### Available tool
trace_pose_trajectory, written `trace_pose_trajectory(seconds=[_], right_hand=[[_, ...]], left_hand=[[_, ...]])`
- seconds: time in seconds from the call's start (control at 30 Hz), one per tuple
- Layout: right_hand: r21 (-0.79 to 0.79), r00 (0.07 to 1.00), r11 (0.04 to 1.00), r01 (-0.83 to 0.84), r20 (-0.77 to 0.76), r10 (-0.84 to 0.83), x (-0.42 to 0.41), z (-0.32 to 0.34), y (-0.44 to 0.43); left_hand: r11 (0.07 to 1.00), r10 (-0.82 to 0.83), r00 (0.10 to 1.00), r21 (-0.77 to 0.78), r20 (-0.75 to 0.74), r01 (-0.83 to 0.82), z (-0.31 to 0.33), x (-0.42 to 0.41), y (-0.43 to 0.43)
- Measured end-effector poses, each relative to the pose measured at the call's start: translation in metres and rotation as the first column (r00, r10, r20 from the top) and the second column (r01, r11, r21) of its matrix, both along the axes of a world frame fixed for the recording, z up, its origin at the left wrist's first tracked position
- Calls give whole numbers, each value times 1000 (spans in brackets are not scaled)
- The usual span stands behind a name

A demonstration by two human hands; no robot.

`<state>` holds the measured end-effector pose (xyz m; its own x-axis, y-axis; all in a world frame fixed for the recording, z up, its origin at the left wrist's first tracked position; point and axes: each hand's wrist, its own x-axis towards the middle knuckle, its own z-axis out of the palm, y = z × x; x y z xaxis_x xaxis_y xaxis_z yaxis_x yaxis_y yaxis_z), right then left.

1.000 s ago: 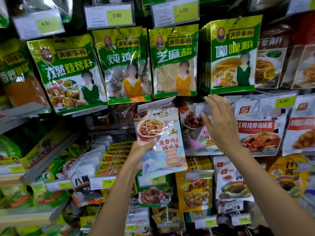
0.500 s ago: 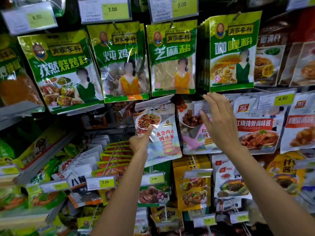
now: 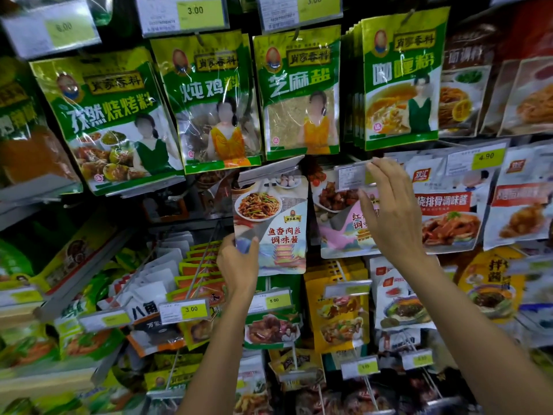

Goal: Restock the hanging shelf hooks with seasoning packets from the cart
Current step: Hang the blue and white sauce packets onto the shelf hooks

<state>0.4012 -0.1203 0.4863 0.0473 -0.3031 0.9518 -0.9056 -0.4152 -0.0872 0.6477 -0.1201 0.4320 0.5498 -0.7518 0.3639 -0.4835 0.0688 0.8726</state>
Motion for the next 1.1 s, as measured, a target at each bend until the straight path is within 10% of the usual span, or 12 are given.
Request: trace_pose_trajectory(seconds=[0.4,0.67,1.1], right_hand=[[565,856,816,-124,477,-199,-75,-171,140],[716,473,682,-150,658,-586,-178,-256,258],[792,5,610,-34,611,-792,-338,-318,312]], left_hand=[[945,-327,935,69,141,320,-87,-85,78],[557,-811,585,343,27,756,-164,-274,136],[126,-990,64,577,127,807,-226,-500,98]])
